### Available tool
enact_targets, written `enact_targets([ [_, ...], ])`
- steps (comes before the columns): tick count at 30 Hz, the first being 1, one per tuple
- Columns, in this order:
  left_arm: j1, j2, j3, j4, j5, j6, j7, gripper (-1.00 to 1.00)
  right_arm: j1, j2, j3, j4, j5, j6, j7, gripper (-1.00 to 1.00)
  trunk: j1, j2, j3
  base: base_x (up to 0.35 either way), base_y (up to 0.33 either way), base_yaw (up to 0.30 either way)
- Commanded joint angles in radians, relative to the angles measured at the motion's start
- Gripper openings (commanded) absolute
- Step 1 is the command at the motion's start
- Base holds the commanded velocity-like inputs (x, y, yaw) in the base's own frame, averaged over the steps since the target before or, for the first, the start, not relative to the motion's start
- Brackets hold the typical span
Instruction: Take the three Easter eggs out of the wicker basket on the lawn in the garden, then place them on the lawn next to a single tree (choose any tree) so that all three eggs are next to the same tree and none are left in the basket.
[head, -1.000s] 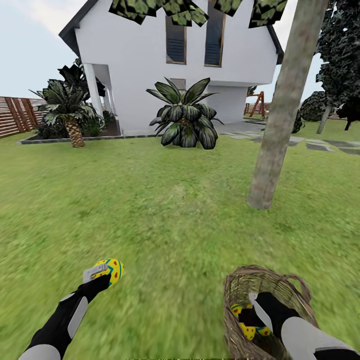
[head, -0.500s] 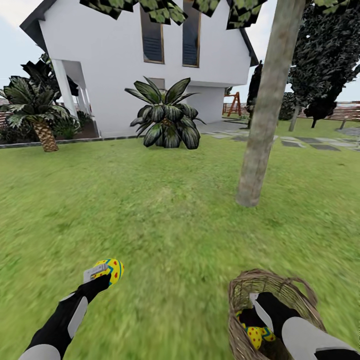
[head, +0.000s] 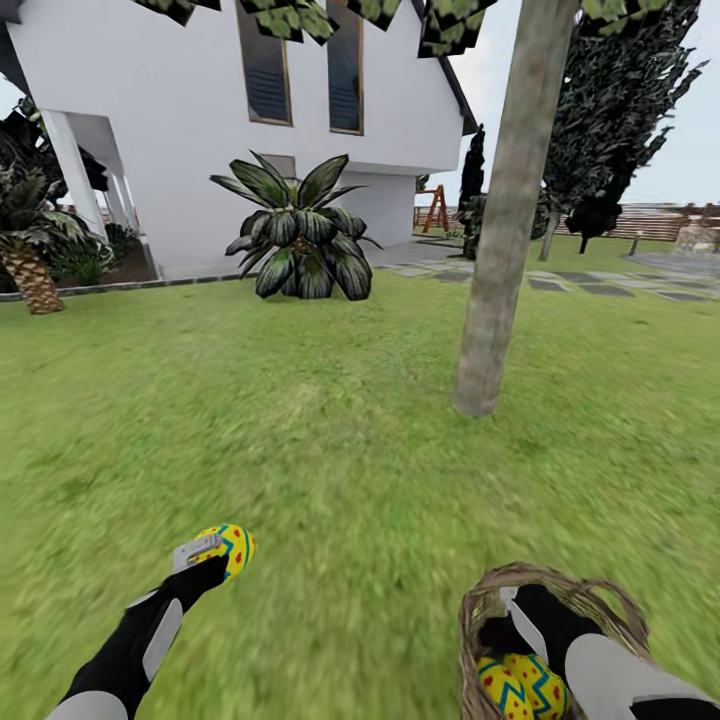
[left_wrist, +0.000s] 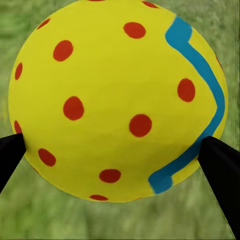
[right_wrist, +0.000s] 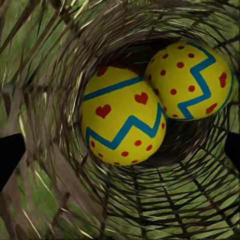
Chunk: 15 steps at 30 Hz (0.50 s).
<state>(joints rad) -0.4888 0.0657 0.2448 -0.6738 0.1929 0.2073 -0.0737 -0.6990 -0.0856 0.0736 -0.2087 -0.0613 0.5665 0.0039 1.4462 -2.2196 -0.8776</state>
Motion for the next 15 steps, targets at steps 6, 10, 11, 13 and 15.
enact_targets([
  [6, 0.0, -0.001, 0.004, 0.0, 0.008, 0.007, -0.007, -1.0, 0.0, -0.002, 0.008, -0.003, -0.007, 0.007, 0.001, 1.0, 0.0, 0.0, 0.0, 0.313, -0.079, -0.279],
  [10, 0.0, -0.001, 0.004, -0.001, 0.008, 0.005, -0.008, -1.0, 0.0, -0.001, 0.008, -0.003, -0.007, 0.007, 0.001, 1.0, 0.0, 0.0, 0.0, 0.047, -0.026, -0.036],
  [11, 0.0, -0.001, 0.004, 0.0, 0.008, -0.009, -0.008, -1.0, 0.0, 0.0, 0.008, -0.003, -0.007, 0.007, 0.001, 1.0, 0.0, 0.0, 0.0, 0.004, -0.002, -0.003],
  [13, 0.0, -0.001, 0.005, 0.0, 0.008, -0.061, -0.008, -1.0, 0.0, 0.0, 0.008, -0.003, -0.007, 0.007, 0.001, 1.0, 0.0, 0.0, 0.0, 0.001, 0.0, 0.0],
  [15, 0.0, -0.001, 0.005, 0.001, 0.008, -0.069, -0.008, -1.0, 0.0, 0.0, 0.008, -0.003, -0.007, 0.007, 0.001, 1.0, 0.008, -0.014, -0.006, 0.0, 0.0, 0.0],
])
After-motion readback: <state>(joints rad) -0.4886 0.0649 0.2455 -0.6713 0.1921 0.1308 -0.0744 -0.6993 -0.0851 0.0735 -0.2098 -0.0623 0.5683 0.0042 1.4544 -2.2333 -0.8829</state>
